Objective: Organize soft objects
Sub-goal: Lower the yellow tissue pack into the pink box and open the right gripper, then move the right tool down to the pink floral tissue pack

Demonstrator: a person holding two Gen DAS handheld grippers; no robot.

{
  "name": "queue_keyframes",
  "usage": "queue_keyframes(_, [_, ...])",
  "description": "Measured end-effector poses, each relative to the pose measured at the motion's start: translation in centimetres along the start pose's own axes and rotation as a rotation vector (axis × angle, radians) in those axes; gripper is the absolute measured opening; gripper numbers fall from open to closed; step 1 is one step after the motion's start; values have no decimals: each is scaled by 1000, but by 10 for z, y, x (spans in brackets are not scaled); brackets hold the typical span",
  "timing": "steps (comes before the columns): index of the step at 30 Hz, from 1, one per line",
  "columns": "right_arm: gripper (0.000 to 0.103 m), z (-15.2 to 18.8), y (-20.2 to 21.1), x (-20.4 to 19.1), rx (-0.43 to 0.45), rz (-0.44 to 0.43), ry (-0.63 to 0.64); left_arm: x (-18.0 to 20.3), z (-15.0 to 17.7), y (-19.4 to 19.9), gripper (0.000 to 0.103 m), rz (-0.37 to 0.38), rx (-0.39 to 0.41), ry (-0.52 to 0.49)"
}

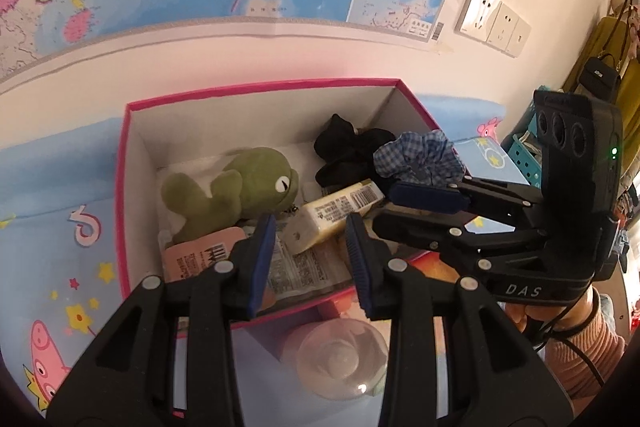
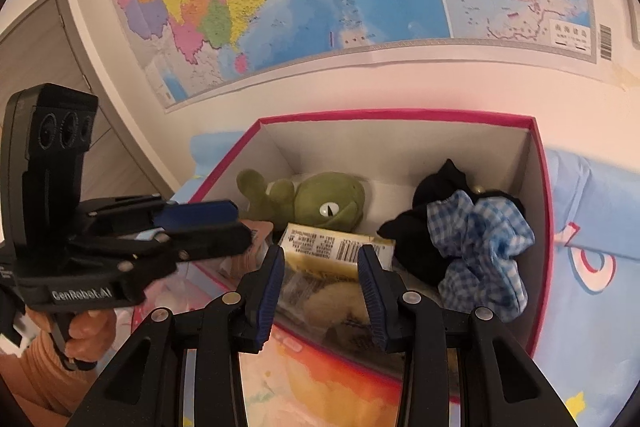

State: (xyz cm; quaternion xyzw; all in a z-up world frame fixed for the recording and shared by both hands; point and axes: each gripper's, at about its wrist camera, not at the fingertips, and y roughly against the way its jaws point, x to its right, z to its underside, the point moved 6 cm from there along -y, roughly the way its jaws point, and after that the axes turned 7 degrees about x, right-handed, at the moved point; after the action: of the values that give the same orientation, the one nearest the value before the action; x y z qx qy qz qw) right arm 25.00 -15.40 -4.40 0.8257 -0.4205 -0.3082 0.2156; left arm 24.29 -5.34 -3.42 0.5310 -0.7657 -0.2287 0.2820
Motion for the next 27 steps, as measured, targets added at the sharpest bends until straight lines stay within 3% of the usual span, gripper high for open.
queue_keyframes(6, [39,8,20,-1,11,-6,-4,8,7,23,38,-9,56,-12])
queue_keyframes(9, [40,15,37,-6,22,-21,4,16,13,38,46,-1,85,-30])
queue_keyframes(17, [55,44,95,-12,50,-44,18,46,39,72,52,-9,142,-110])
queue_keyframes(22, [61,77,125,0,34,-2,-14,66,61,78,55,20,123,-131])
queue_keyframes(27, [66,118,141,18,-37,54,-67,85,88,71,55,63,69,-134])
